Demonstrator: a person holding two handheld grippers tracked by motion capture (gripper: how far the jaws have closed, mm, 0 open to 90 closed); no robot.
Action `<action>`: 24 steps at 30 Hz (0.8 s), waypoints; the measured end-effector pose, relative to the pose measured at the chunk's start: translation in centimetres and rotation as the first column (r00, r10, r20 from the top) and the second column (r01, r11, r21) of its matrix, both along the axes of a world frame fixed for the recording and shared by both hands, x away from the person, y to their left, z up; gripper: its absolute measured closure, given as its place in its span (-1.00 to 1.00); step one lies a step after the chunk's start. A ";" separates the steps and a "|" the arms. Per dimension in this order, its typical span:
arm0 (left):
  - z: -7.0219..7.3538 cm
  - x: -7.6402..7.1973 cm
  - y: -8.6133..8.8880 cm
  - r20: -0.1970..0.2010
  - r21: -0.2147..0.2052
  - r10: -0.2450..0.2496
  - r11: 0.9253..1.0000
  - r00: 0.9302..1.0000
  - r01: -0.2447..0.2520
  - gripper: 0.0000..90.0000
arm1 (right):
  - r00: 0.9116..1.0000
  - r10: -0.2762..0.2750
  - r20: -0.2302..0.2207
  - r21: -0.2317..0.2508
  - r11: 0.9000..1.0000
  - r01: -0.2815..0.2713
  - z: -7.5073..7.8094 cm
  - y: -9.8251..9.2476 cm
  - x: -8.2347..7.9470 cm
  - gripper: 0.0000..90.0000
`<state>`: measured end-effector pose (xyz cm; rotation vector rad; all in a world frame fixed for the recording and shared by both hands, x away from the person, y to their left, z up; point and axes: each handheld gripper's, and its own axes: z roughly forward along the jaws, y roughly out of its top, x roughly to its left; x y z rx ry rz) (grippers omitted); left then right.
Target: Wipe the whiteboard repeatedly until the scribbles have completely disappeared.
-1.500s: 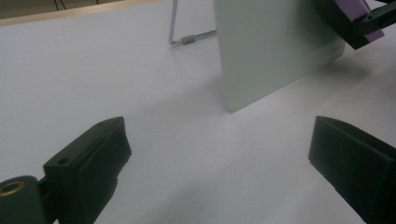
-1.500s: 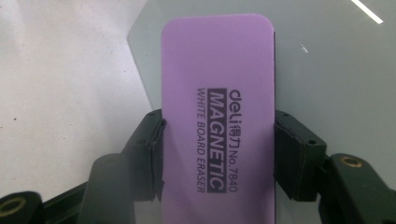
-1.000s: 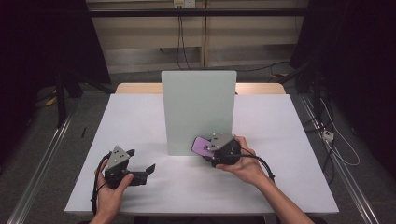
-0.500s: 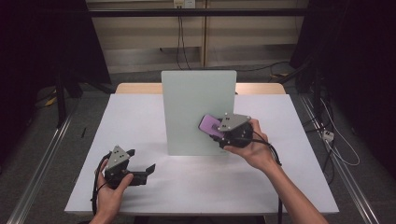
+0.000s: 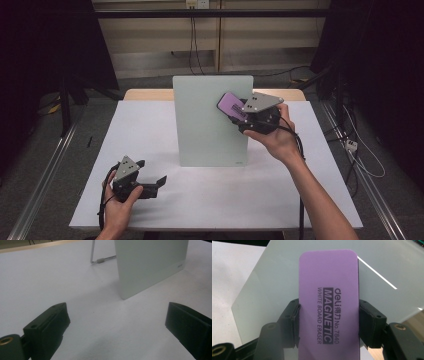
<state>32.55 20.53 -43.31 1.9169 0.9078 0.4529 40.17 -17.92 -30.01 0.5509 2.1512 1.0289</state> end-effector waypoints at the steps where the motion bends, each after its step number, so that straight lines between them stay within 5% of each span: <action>1: 0.0 0.0 0.0 0.001 -0.003 0.000 1.000 1.000 0.000 -0.89 | 1.000 0.001 0.006 -0.005 1.000 -0.001 -0.1 0.1 0.0 -0.05; 8: 0.0 -0.1 0.2 0.006 0.001 0.003 1.000 1.000 -0.003 -0.89 | 0.997 0.062 -0.049 -0.067 0.996 -0.065 -4.6 1.0 -1.6 -0.05; 15: -0.1 0.0 -0.2 -0.002 0.001 0.002 1.000 1.000 -0.002 -0.89 | 0.980 0.124 -0.154 -0.118 0.983 -0.143 -9.4 2.0 -3.1 -0.05; 24: -0.1 0.0 -0.1 0.000 0.003 0.000 1.000 1.000 0.000 -0.89 | 0.964 0.163 -0.212 -0.110 0.976 -0.189 -11.4 3.0 -3.3 -0.06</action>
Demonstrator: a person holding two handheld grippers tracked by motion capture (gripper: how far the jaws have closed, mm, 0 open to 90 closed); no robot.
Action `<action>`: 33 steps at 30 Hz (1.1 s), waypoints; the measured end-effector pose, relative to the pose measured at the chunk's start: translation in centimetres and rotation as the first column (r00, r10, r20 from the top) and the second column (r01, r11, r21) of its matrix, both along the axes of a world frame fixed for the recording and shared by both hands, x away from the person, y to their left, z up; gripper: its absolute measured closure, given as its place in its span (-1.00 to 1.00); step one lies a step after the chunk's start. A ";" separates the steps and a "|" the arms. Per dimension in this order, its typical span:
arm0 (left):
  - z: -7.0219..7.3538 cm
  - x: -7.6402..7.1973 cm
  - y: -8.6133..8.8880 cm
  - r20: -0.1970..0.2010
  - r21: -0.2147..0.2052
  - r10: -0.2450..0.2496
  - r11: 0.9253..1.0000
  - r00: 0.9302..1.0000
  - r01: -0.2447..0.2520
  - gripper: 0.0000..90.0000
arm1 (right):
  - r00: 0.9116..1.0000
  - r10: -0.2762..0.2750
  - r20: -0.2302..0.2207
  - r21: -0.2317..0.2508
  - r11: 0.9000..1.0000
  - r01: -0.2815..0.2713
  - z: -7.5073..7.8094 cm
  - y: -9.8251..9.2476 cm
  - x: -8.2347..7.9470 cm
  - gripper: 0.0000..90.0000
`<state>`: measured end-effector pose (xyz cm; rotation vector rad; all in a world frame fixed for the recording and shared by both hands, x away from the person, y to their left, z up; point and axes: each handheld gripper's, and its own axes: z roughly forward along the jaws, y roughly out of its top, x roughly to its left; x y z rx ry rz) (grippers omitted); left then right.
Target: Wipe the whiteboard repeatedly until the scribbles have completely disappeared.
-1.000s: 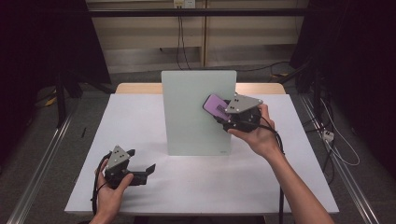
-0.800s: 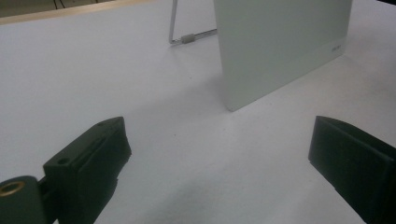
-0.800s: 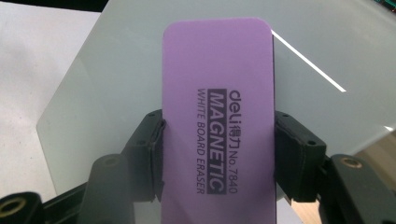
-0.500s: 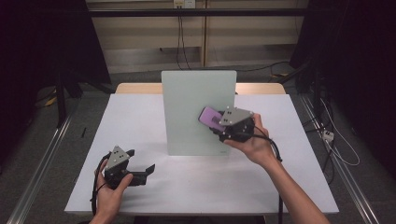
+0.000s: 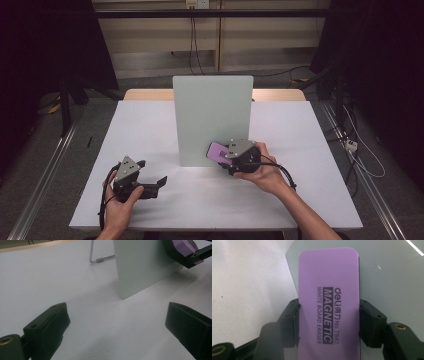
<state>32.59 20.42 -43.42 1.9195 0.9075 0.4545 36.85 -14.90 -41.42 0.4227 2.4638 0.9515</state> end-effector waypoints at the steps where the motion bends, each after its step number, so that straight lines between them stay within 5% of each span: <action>1: 0.0 0.0 0.0 0.000 0.003 0.001 1.000 1.000 -0.001 -0.89 | 1.000 0.004 -0.006 0.003 1.000 -0.004 -0.2 0.2 0.0 -0.06; 14: 0.0 0.1 0.2 -0.002 -0.001 0.000 1.000 1.000 0.000 -0.89 | 0.995 0.057 -0.084 0.033 0.998 -0.055 -1.7 2.9 0.4 -0.06; 24: -0.2 0.1 0.2 -0.019 -0.012 0.001 1.000 1.000 -0.001 -0.89 | 0.986 0.050 -0.156 0.133 0.991 -0.029 -0.7 1.1 0.4 -0.06; 33: -0.1 0.1 0.2 -0.012 -0.006 -0.004 1.000 1.000 0.004 -0.89 | 0.978 0.049 -0.204 0.131 0.991 -0.022 -0.3 0.5 -0.1 -0.06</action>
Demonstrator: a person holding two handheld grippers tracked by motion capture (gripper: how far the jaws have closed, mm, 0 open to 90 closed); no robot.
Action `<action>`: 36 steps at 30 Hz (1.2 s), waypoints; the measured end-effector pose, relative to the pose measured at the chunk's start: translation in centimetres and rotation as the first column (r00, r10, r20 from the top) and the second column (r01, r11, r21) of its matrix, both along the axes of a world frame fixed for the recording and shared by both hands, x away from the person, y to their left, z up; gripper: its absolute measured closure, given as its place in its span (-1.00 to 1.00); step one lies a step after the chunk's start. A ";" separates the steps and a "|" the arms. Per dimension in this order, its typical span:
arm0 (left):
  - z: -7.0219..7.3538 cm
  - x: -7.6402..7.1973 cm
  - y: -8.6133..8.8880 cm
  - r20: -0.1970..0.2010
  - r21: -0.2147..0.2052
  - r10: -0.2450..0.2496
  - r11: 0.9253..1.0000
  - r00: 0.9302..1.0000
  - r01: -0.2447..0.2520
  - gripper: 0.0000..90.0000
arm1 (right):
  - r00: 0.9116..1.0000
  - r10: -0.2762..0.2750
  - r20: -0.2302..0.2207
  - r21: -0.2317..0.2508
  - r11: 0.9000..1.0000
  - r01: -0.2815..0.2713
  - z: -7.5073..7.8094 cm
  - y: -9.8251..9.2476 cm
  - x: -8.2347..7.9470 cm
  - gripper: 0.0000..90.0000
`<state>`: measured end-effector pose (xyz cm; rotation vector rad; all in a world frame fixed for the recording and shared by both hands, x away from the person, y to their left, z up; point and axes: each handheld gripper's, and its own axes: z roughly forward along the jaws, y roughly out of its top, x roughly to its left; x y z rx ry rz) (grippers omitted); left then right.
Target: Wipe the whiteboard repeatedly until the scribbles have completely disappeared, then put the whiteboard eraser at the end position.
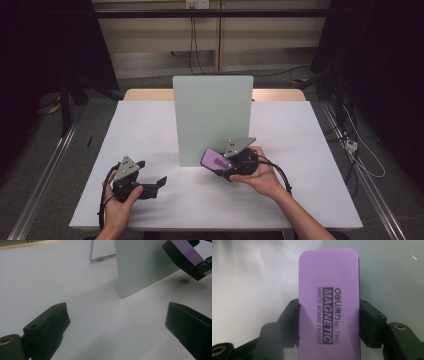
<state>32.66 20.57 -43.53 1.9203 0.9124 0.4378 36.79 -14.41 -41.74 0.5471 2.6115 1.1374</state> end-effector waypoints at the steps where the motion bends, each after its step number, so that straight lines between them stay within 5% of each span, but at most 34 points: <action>1: 0.0 -0.1 0.0 -0.002 0.000 0.002 1.000 1.000 -0.002 -0.89 | 1.000 -0.001 -0.007 0.002 1.000 0.001 0.1 0.0 0.0 -0.06; 22: -0.1 -0.1 0.1 -0.013 0.002 -0.012 1.000 1.000 0.012 -0.89 | 0.995 -0.025 -0.102 -0.020 1.000 0.023 1.1 -2.0 -0.6 -0.06; 36: 0.1 -0.4 0.0 -0.005 0.009 -0.011 1.000 1.000 0.011 -0.89 | 0.994 0.006 -0.111 -0.042 0.999 -0.011 1.4 -1.8 -1.4 -0.06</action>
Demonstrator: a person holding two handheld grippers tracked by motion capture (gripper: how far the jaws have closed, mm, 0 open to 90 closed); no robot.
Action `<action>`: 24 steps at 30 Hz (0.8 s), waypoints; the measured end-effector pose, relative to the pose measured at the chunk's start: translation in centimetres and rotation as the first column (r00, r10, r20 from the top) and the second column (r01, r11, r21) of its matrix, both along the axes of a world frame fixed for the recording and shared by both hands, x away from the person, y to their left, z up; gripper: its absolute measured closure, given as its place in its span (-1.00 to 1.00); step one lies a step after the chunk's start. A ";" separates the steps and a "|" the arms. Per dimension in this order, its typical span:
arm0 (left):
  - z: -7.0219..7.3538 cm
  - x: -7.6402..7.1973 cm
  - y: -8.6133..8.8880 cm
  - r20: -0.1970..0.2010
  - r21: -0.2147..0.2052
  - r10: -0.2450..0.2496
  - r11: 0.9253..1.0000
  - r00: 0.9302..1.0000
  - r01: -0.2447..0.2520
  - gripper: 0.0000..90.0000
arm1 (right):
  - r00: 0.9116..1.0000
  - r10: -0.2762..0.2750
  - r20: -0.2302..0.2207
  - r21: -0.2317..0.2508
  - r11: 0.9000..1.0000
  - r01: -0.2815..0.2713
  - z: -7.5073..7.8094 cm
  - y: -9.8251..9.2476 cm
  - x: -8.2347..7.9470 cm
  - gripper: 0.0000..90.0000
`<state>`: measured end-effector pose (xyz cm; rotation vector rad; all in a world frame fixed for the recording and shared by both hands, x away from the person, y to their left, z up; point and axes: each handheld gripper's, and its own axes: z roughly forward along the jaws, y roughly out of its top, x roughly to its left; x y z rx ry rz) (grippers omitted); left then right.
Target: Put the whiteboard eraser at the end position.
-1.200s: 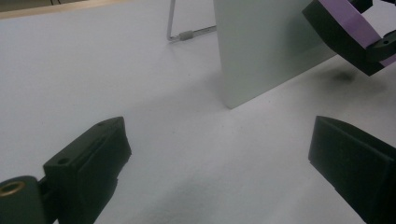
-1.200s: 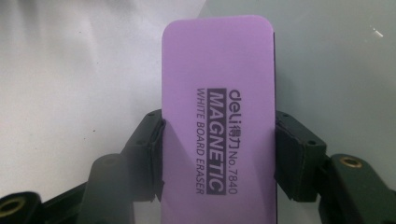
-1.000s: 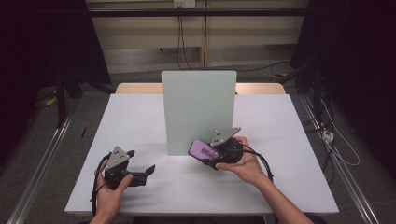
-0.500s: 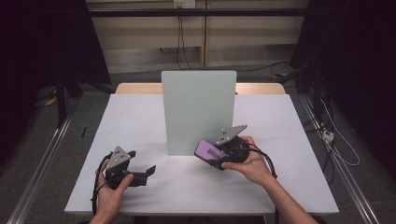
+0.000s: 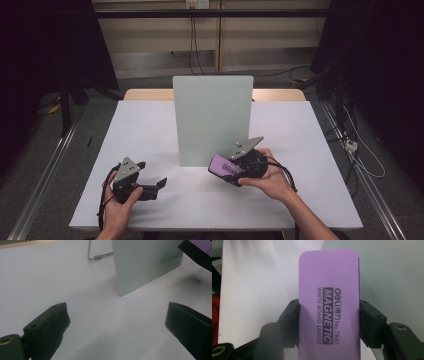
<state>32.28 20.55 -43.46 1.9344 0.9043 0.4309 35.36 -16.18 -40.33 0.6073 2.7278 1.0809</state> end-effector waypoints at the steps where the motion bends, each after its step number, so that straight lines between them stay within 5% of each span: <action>1: 0.0 0.0 0.0 0.003 0.002 0.001 1.000 1.000 -0.001 -0.89 | 1.000 0.003 0.000 0.000 1.000 -0.003 0.0 0.0 0.0 -0.06; 24: 0.0 0.2 0.0 -0.003 0.006 0.000 1.000 1.000 0.000 -0.89 | 0.994 0.080 -0.068 -0.069 0.994 -0.085 0.0 2.1 -1.1 -0.06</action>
